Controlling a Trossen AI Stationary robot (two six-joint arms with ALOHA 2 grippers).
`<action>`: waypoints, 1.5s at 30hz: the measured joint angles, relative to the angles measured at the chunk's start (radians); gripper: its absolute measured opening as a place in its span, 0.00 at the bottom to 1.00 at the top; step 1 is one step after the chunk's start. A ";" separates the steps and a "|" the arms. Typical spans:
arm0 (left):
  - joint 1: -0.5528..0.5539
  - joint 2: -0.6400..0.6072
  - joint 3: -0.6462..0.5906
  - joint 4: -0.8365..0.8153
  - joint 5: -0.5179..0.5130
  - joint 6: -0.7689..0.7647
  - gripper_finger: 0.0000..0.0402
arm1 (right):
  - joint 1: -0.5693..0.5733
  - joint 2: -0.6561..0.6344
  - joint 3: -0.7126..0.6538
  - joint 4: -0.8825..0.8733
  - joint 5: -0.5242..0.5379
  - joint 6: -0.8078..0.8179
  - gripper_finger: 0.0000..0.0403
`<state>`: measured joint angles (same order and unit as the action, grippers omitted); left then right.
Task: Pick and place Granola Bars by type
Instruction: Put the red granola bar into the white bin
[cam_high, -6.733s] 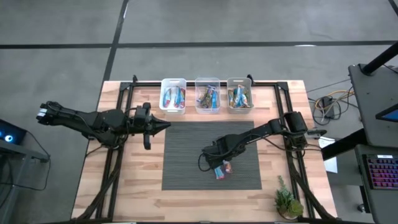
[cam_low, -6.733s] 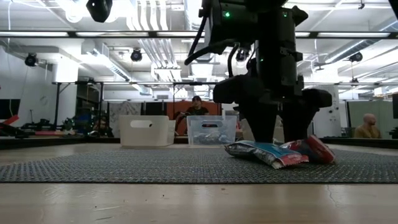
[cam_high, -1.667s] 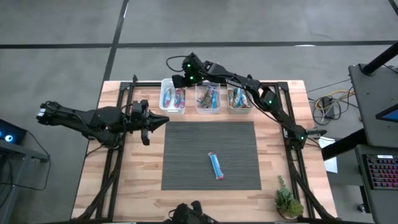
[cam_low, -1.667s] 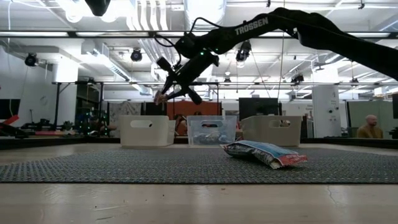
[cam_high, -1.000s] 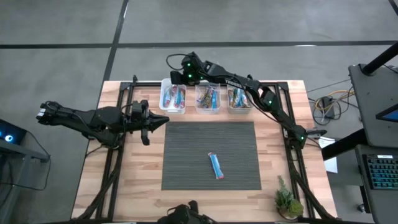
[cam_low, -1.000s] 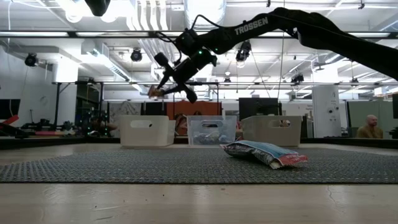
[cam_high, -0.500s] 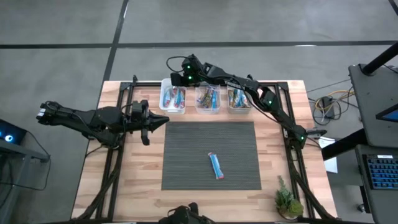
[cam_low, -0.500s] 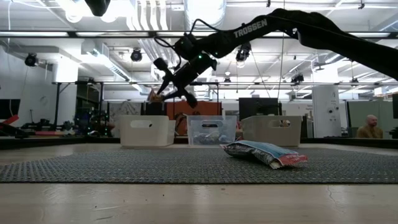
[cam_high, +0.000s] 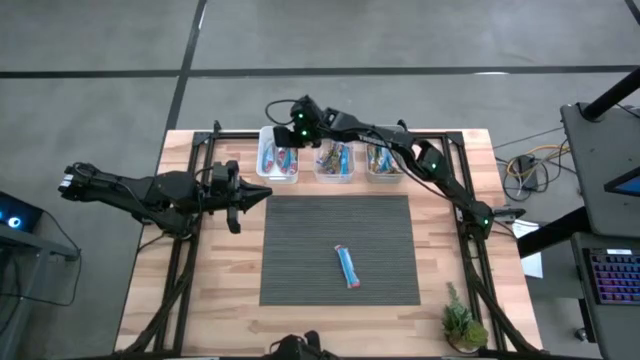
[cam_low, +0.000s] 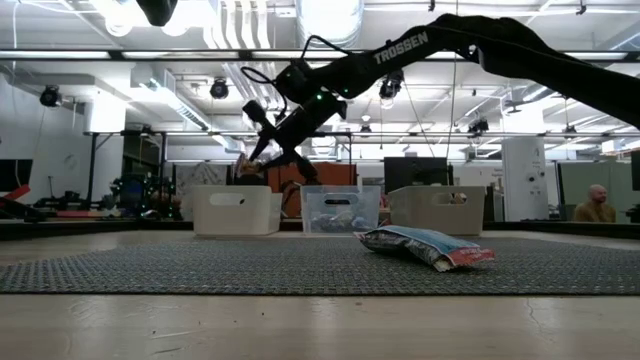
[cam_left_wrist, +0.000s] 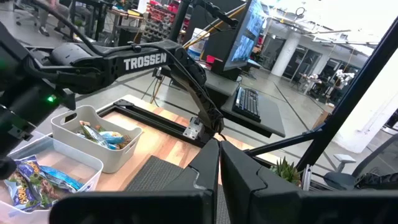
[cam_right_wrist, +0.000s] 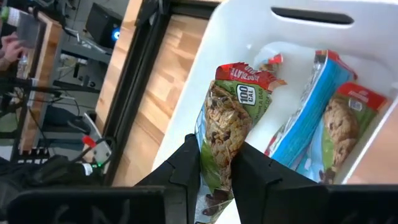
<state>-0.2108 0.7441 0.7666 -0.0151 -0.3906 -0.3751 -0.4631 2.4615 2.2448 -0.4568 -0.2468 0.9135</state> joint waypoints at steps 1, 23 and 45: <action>0.000 0.000 0.000 0.000 0.000 0.000 0.00 | 0.001 0.000 -0.005 -0.001 0.000 0.000 0.17; 0.000 0.000 0.000 0.000 0.000 -0.003 0.00 | 0.007 0.000 -0.004 0.047 -0.093 -0.063 0.45; 0.000 0.000 0.000 0.000 0.000 0.003 0.00 | 0.091 -0.234 0.074 -0.386 -0.266 -0.758 0.04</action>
<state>-0.2108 0.7441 0.7662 -0.0154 -0.3904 -0.3717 -0.3718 2.2279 2.3188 -0.8425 -0.5132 0.1551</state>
